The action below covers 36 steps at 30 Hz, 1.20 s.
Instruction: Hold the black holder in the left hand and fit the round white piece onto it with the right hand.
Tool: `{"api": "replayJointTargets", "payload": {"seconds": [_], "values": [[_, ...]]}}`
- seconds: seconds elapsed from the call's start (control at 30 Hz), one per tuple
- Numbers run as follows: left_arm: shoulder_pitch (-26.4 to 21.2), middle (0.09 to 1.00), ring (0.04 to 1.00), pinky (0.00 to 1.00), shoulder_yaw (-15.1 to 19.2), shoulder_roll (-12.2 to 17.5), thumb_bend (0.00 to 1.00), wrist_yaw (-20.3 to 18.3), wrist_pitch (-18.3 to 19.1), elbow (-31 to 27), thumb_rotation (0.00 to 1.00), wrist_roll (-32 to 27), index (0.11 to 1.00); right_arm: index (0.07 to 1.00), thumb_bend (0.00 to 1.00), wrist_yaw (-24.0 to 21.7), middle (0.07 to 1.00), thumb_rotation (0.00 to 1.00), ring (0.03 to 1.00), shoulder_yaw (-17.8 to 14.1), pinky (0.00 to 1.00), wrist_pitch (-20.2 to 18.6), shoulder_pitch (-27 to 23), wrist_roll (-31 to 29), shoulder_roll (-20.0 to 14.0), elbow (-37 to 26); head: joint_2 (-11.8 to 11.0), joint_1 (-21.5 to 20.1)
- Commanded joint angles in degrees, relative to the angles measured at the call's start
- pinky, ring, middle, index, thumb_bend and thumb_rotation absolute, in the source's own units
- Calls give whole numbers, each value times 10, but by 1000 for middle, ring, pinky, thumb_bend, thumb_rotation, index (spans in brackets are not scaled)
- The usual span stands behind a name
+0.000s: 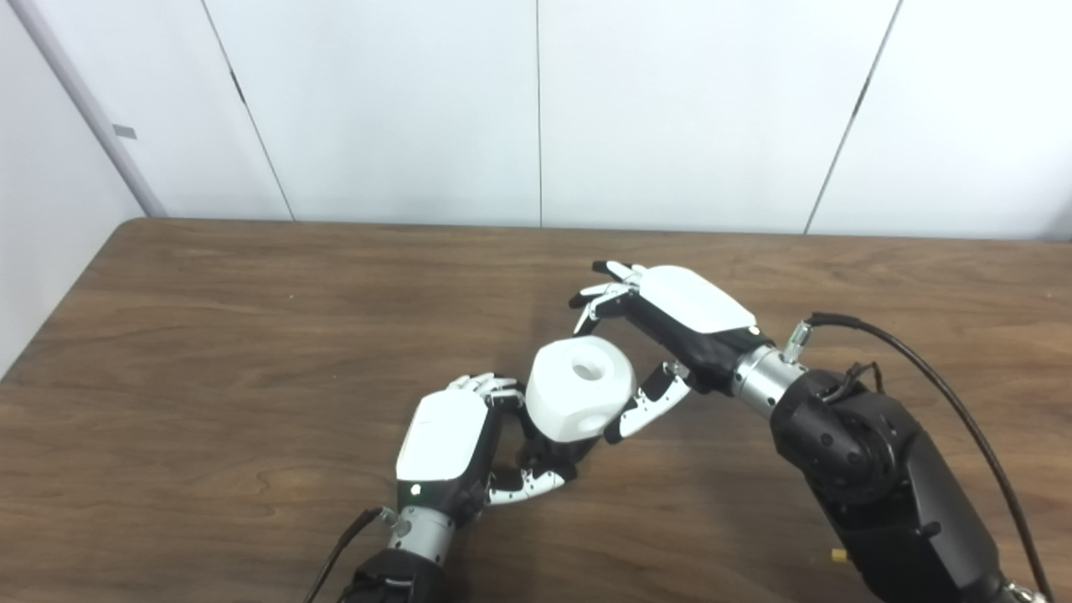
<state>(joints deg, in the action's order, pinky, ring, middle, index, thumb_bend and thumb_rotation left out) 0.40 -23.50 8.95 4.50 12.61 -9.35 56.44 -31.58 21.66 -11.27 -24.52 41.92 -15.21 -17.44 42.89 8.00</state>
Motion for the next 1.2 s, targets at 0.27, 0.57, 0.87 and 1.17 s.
{"api": "replayJointTargets", "payload": {"seconds": [0.27, 0.57, 0.87, 1.17], "values": [[14, 767, 832, 872, -15, 4, 523, -29, 2, 17, 51, 8, 486, 483, 522, 16, 842, 136, 991, -6, 1000, 5, -16, 2, 5, -9, 1, 1], [14, 769, 835, 875, -16, 3, 523, -28, 2, 18, 51, 8, 486, 483, 522, 20, 841, 136, 989, -6, 1000, 9, -13, 2, 7, -4, -1, 1], [13, 767, 834, 871, -16, 1, 523, -24, 0, 21, 51, 9, 486, 483, 522, 22, 843, 137, 989, -6, 1000, 11, -9, 3, 4, 1, -2, 4], [14, 769, 837, 871, -17, -3, 523, -27, 5, 20, 51, 9, 486, 483, 522, 22, 843, 137, 989, -5, 1000, 13, -7, 3, 4, 4, -1, 8]]}}
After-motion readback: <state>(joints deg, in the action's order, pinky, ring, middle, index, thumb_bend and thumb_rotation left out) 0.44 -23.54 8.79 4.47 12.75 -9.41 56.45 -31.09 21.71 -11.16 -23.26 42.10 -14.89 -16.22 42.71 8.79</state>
